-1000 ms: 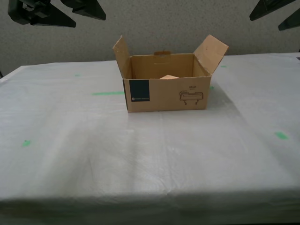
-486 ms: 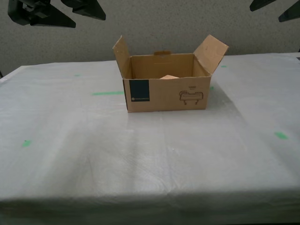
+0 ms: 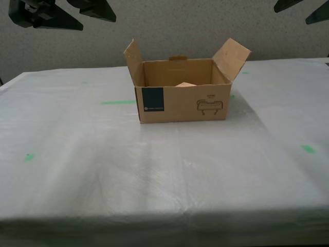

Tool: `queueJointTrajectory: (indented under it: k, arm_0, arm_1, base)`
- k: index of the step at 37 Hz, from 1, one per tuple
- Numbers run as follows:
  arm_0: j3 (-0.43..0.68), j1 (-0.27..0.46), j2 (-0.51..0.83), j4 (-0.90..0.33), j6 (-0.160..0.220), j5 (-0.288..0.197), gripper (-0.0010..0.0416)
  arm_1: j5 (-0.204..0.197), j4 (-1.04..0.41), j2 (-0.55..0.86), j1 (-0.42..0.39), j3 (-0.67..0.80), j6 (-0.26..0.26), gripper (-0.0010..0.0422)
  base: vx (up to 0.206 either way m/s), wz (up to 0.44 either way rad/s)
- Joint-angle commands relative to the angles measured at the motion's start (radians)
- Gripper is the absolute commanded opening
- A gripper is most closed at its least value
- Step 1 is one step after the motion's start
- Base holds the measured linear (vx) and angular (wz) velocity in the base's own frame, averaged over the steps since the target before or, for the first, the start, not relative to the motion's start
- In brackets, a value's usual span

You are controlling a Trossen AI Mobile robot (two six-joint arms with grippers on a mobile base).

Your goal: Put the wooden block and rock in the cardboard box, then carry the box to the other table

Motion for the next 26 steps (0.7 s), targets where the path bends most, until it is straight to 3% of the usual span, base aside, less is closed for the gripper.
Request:
queueJointTrajectory:
  k: [1,26]
  arm_0:
    - [0.001,0.001,0.0,0.002,0.001,0.0,0.0394]
    - [0.001,0.001,0.0,0.002,0.001,0.001,0.0393]
  arm_1:
    - [-0.001,0.001,0.0,0.0,0.0,0.0,0.04]
    - [-0.001,0.001,0.0,0.0,0.0,0.0,0.04]
  base:
    - [0.0,0.0]
    - [0.0,0.0]
